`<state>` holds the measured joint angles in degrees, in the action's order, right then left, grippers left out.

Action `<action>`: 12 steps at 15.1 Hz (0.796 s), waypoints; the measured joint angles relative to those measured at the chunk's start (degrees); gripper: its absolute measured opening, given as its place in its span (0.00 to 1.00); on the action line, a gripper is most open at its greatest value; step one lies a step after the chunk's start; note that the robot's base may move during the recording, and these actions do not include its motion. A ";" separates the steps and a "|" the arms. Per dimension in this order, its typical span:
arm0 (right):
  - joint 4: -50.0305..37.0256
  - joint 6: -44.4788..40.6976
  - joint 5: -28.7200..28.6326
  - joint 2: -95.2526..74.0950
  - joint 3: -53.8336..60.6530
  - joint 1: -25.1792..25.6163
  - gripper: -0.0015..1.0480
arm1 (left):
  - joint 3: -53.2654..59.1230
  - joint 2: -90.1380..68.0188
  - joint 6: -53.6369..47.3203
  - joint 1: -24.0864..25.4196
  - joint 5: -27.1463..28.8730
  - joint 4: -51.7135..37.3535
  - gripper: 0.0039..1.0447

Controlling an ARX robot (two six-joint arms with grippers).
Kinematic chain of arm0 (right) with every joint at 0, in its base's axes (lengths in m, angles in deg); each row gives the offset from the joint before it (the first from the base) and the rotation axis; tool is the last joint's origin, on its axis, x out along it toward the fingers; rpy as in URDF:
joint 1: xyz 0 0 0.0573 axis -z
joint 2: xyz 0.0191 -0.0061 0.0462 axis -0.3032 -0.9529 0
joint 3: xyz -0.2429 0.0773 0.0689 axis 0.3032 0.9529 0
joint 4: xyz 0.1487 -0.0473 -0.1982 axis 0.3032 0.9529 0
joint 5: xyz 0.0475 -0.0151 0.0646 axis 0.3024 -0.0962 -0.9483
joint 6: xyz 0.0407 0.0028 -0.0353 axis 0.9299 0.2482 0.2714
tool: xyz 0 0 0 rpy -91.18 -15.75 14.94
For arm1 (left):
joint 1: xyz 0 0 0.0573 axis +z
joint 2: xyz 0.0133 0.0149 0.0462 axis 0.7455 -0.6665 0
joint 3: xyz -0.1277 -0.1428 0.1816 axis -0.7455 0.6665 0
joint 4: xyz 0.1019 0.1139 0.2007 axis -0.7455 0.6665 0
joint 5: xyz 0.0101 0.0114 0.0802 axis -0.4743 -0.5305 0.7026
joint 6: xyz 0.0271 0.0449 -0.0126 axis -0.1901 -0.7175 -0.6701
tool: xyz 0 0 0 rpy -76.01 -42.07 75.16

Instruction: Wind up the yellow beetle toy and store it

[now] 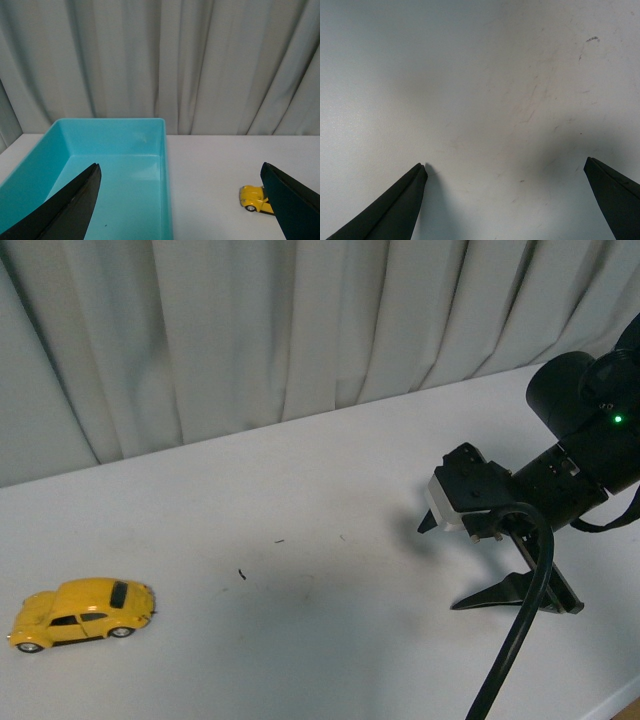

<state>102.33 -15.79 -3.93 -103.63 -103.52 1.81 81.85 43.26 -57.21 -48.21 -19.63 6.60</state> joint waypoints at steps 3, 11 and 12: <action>-1.75 0.90 -0.76 0.50 0.92 -0.09 0.93 | 0.00 0.00 0.00 0.00 0.00 0.00 0.94; -39.08 42.10 -12.85 32.00 21.09 -9.09 0.93 | 0.00 0.00 0.00 0.00 0.00 0.00 0.94; -44.39 48.54 -13.70 36.06 20.70 -9.09 0.93 | 0.00 0.00 0.00 0.00 0.00 0.00 0.94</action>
<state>57.94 32.76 -17.63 -67.57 -82.82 -7.28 81.85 43.26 -57.21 -48.21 -19.63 6.60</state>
